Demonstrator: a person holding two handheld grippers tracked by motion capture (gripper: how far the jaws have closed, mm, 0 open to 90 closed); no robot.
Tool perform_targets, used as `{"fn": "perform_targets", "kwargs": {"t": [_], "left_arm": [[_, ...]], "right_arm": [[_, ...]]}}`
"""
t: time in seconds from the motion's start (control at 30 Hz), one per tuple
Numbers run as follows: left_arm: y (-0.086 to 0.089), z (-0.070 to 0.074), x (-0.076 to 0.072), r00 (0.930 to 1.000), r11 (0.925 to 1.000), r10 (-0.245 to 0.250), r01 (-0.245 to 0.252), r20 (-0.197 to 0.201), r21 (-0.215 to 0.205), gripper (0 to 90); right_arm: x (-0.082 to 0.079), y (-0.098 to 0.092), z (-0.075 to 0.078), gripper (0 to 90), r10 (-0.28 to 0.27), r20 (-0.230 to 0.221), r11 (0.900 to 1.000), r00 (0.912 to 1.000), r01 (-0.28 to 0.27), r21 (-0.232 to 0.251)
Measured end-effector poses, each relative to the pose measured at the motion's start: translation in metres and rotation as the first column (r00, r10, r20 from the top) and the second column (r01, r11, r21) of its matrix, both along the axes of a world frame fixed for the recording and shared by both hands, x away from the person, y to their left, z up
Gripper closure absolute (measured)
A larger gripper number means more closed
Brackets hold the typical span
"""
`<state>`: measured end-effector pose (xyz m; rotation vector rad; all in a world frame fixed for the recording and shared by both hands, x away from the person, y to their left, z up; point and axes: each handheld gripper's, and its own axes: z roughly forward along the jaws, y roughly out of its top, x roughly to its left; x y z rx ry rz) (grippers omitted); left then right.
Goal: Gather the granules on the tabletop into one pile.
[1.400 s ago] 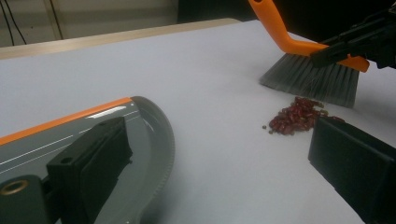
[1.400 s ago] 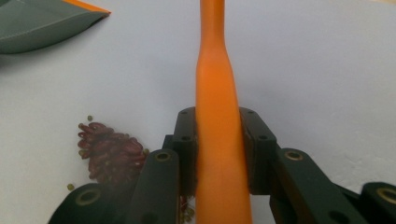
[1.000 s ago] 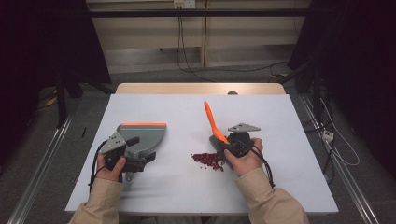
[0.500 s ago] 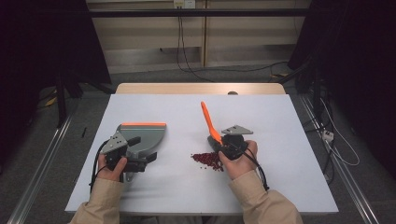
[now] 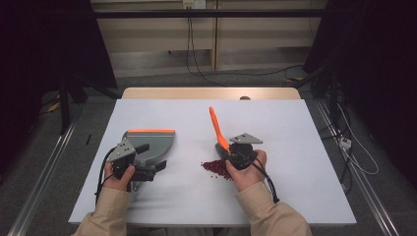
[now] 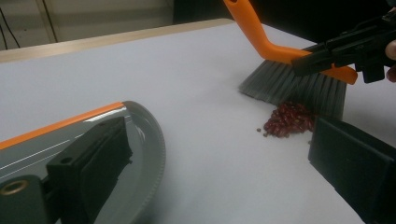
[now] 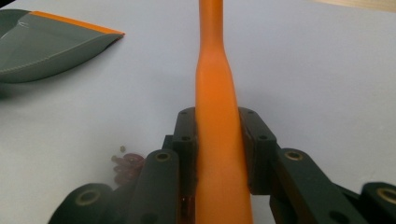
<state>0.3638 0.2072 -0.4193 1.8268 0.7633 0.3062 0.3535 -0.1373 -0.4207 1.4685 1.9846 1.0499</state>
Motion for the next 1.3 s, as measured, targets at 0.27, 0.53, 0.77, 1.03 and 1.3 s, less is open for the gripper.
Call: {"fn": "perform_targets", "kwargs": {"t": [0.27,0.53,0.77,1.03,1.3], "left_arm": [[0.000,-0.001,0.001,1.0000,1.0000,0.000,0.000,0.000,-0.002,5.2],[-0.001,0.000,0.001,1.0000,1.0000,-0.001,0.001,0.002,-0.002,5.2],[-0.002,-0.001,0.002,1.0000,1.0000,-0.004,0.004,0.000,0.001,5.2],[-0.001,-0.001,0.002,1.0000,1.0000,-0.005,0.005,-0.001,0.005,5.2],[-0.002,-0.002,0.002,1.0000,1.0000,-0.005,0.005,-0.003,0.005,5.2]], "right_arm": [[0.000,0.002,-0.001,71.6,-0.009,0.007,1.000,0.9999,0.008,0.009],[-0.001,0.004,-0.001,71.5,0.000,0.014,1.000,0.9999,0.000,0.005],[0.000,0.004,-0.001,71.5,0.010,0.009,1.000,0.9999,-0.010,0.012],[0.001,0.002,0.000,71.6,0.013,0.010,1.000,0.9999,-0.013,0.003],[0.002,-0.006,0.008,71.6,0.016,0.037,1.000,0.9992,-0.017,0.017]]}}
